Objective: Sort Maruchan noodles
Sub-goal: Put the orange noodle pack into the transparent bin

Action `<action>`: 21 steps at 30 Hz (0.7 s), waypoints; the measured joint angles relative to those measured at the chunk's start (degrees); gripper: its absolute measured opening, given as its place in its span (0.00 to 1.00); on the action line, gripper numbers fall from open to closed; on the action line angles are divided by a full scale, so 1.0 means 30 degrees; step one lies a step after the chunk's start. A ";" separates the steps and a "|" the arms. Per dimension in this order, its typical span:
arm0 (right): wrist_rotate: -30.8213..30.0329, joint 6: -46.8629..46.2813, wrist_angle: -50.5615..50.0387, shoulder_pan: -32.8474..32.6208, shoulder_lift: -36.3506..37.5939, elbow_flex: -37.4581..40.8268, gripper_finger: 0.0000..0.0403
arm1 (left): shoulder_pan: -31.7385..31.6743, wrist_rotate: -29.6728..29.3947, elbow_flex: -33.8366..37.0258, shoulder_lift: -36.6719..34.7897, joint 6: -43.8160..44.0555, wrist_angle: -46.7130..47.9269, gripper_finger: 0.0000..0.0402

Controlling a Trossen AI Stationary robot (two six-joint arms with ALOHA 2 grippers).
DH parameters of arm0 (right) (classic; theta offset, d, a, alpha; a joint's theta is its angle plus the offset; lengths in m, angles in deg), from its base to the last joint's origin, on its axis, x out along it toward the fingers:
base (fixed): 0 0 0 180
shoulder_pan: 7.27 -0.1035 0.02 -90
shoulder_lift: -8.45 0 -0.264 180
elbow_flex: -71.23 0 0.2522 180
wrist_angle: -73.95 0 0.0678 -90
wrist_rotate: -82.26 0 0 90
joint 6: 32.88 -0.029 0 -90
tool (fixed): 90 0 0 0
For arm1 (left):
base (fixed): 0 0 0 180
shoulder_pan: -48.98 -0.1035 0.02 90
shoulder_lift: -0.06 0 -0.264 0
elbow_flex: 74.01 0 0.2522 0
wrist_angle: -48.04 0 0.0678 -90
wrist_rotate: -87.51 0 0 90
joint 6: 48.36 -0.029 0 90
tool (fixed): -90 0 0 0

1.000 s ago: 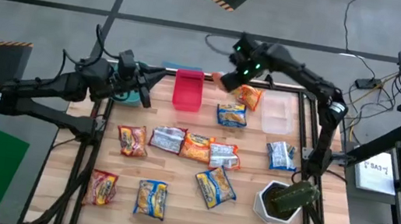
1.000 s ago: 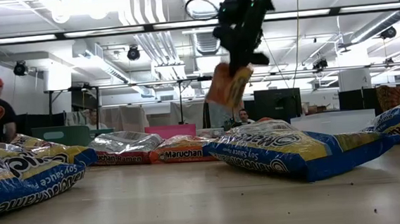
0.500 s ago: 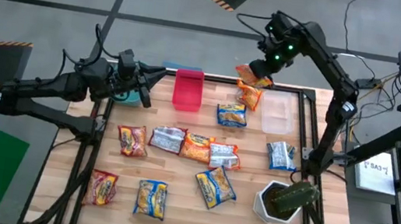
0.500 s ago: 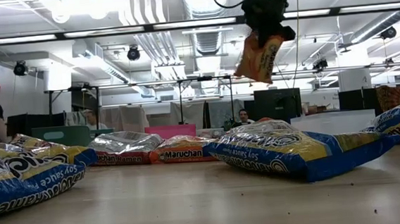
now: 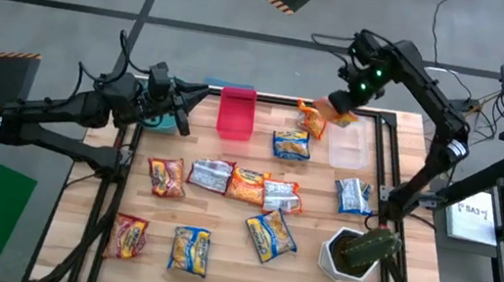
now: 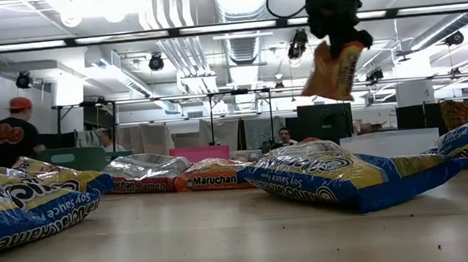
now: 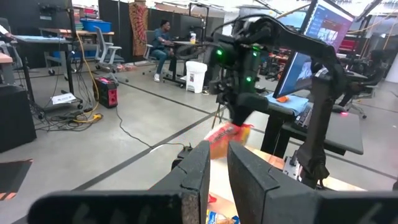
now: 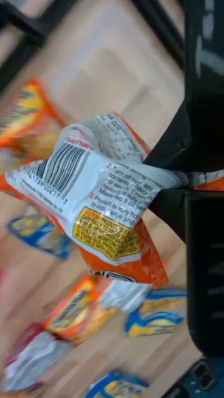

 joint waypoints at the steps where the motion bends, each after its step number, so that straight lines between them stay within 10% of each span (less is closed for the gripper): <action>1: -0.0002 0.0036 -0.0021 0.0016 0.0248 0.0711 0.02 | 0.0000 0.0000 0.0000 0.0000 0.0006 0.0000 0.10; 21: -0.4055 0.2698 0.0009 0.0073 0.1354 0.5893 0.02 | -0.0015 0.0007 0.0000 0.0175 -0.0138 0.0080 0.10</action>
